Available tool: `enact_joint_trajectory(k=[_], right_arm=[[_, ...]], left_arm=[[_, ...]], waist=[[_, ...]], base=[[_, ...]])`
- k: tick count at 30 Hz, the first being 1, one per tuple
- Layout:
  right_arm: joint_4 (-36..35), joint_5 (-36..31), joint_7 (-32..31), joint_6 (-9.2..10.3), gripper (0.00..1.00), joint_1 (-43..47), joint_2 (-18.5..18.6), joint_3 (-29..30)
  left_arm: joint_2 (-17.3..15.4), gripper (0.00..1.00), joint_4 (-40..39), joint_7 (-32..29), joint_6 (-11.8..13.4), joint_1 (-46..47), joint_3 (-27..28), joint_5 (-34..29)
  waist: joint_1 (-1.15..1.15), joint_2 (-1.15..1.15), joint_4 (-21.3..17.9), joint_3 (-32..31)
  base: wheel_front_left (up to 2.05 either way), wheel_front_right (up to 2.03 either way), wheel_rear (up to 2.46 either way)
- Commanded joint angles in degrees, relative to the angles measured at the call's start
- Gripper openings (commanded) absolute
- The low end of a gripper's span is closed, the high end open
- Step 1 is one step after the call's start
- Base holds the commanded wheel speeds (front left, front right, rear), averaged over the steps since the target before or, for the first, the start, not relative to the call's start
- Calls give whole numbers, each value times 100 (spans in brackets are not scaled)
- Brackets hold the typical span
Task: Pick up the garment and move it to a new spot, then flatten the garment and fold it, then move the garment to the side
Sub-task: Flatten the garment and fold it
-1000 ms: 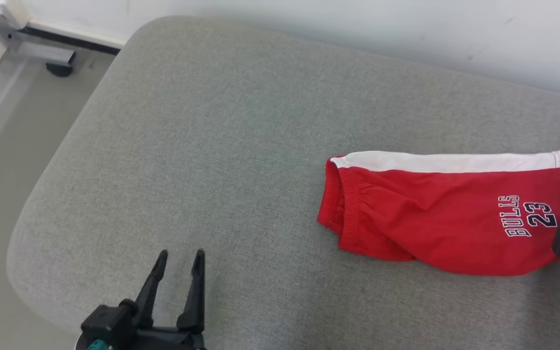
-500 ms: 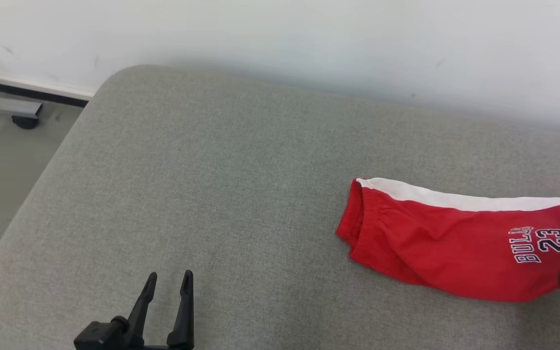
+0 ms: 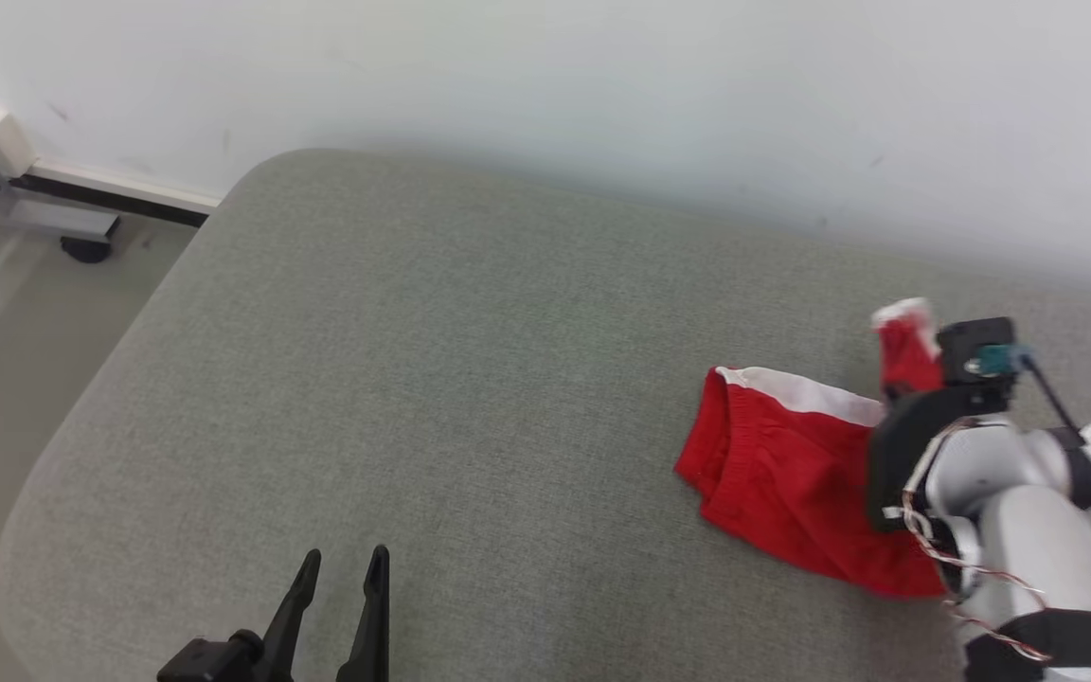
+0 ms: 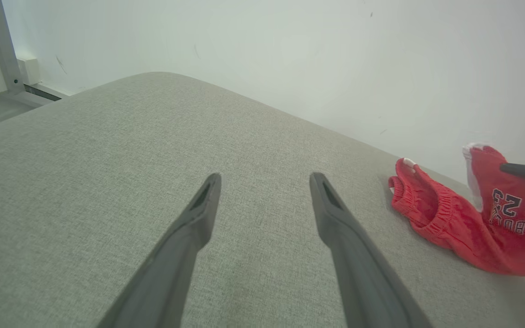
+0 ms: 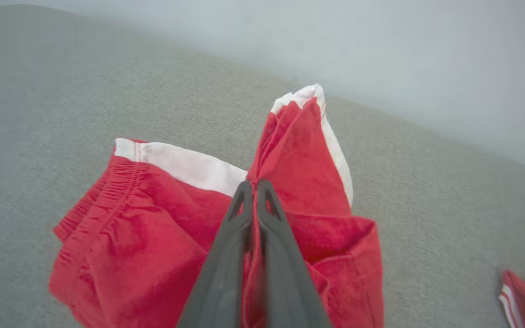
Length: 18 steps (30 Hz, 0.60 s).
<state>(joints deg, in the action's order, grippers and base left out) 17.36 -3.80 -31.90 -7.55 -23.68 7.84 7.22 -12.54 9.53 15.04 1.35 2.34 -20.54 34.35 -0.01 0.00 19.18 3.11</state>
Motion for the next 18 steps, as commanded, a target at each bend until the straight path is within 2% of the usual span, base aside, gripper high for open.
enact_joint_trajectory(k=[1,6,18], right_arm=[[114,45,42,14,0,-91,-64,-115],[781,95,279,13,0,-326,-364,-457],[1922,297,701,13,0,-691,-503,-902]], left_arm=[[28,100,-6,2,-35,-80,-14,1],[86,100,65,7,-124,-51,-40,-17],[190,100,198,13,-177,-83,8,-73]], waist=[[1,0,96,39],[1,0,351,135],[1,0,601,109]], base=[[0,0,0],[0,0,0],[0,0,0]])
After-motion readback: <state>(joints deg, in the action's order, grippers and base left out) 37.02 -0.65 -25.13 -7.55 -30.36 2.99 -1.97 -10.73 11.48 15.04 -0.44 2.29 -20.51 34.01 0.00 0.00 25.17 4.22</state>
